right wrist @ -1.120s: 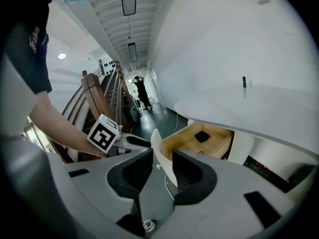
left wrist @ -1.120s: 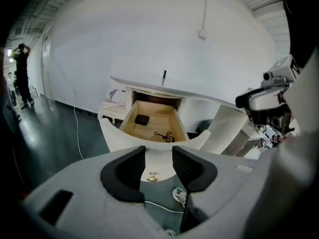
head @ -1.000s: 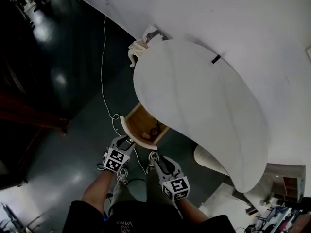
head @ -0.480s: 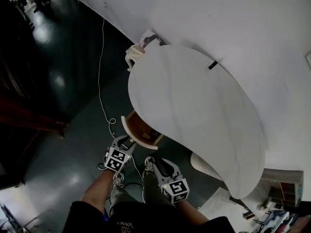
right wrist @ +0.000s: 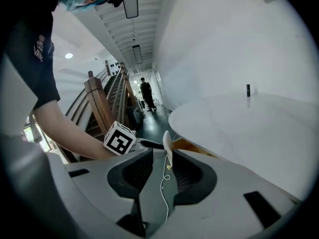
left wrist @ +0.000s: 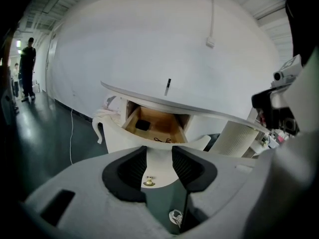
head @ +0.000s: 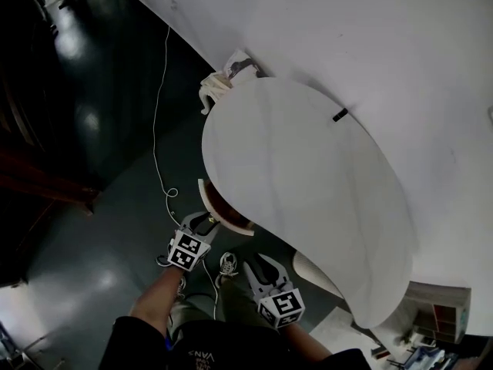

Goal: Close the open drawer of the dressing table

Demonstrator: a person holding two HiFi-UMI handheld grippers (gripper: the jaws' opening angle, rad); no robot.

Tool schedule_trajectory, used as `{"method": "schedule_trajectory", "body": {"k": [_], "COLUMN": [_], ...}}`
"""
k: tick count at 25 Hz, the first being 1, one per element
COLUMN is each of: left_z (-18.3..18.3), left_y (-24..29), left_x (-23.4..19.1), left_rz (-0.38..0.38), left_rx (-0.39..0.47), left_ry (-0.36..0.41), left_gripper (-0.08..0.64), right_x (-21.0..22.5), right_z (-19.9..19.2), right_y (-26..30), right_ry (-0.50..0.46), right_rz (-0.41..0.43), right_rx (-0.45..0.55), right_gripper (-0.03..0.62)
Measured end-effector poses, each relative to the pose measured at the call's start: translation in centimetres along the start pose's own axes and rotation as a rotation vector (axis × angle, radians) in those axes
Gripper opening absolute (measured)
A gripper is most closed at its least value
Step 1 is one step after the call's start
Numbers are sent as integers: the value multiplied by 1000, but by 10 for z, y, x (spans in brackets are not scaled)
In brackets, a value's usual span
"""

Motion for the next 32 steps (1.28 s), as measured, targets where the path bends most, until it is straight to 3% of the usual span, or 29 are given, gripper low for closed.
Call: {"method": "schedule_trajectory", "body": {"k": [15,24,32], "left_z": [21,36,47], "left_y": [34,61,79], "left_x": [3,5,8], "left_rz": [-5,-38,-37], "left_rx": [123,243,293], "left_ry": [-6,-15,-29], "left_gripper": [169,169,163], "right_x": [19,41,50], "right_z": [41,56,56], "right_y": [13,6,0], "right_ry": [-4,-13,3], "right_rz": [74,49,44], "right_rx": [89,124,140], "right_gripper": [101,101,100]}}
Point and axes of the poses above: the fingertips, and each gripper's own axes: y forward along the fingers, x to its right, z out of its top, the point moved 5 cm from there along -y, backward along the fingers, and after that the axes turned 7 degrees about z, right-handed, at the moved point
